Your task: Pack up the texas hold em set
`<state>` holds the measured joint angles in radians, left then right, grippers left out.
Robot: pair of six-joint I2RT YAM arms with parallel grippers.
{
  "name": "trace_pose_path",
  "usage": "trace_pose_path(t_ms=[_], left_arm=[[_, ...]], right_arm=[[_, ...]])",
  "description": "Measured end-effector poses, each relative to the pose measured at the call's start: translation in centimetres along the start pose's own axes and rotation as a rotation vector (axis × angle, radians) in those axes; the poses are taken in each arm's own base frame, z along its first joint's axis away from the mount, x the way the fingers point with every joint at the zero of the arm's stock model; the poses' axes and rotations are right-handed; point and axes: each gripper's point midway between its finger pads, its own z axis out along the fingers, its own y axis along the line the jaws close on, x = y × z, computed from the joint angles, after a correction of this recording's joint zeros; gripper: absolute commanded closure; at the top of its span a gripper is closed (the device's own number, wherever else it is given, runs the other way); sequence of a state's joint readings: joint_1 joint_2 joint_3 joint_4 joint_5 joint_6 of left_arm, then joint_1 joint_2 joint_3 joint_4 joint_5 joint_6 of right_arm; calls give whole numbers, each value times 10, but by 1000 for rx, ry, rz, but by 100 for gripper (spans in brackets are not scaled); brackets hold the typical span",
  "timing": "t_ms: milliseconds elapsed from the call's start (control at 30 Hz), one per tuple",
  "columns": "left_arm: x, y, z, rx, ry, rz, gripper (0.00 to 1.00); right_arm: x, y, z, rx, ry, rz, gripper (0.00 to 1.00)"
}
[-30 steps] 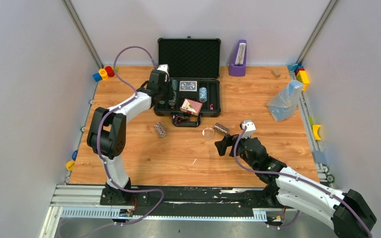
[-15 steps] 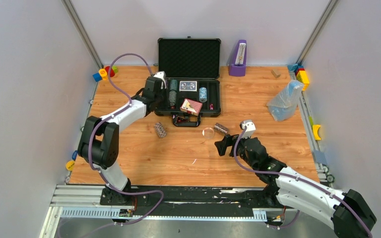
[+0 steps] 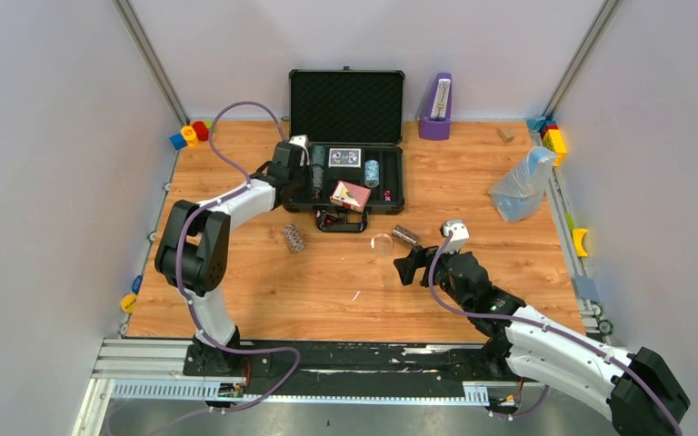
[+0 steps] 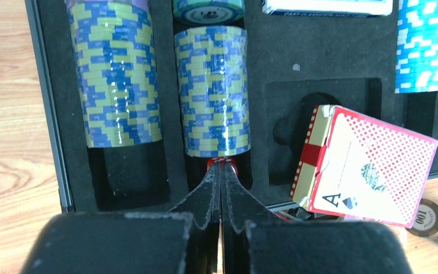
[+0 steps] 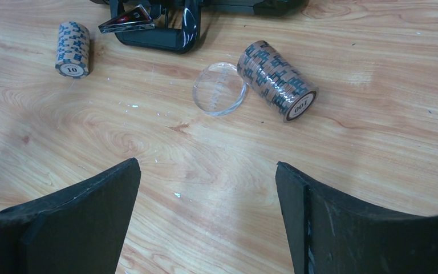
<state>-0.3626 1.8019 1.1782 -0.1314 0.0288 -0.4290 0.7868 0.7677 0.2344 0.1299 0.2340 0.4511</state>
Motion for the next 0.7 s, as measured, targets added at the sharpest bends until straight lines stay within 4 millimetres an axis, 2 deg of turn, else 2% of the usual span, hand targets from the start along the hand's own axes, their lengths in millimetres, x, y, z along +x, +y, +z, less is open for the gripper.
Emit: trace_pose_path(t_ms=[200,600,667,700], left_arm=[[-11,-2,6,-7,-12,10,100],[-16,2,12,-40,4,34,100],[-15,3,12,-41,6,39,94],[-14,3,12,-41,9,43,87]], right_arm=[[0,0,0,3,-1,0,10],[-1,-1,0,8,-4,0,10],[-1,-1,0,8,-4,0,9],[-1,-1,0,8,-4,0,9]])
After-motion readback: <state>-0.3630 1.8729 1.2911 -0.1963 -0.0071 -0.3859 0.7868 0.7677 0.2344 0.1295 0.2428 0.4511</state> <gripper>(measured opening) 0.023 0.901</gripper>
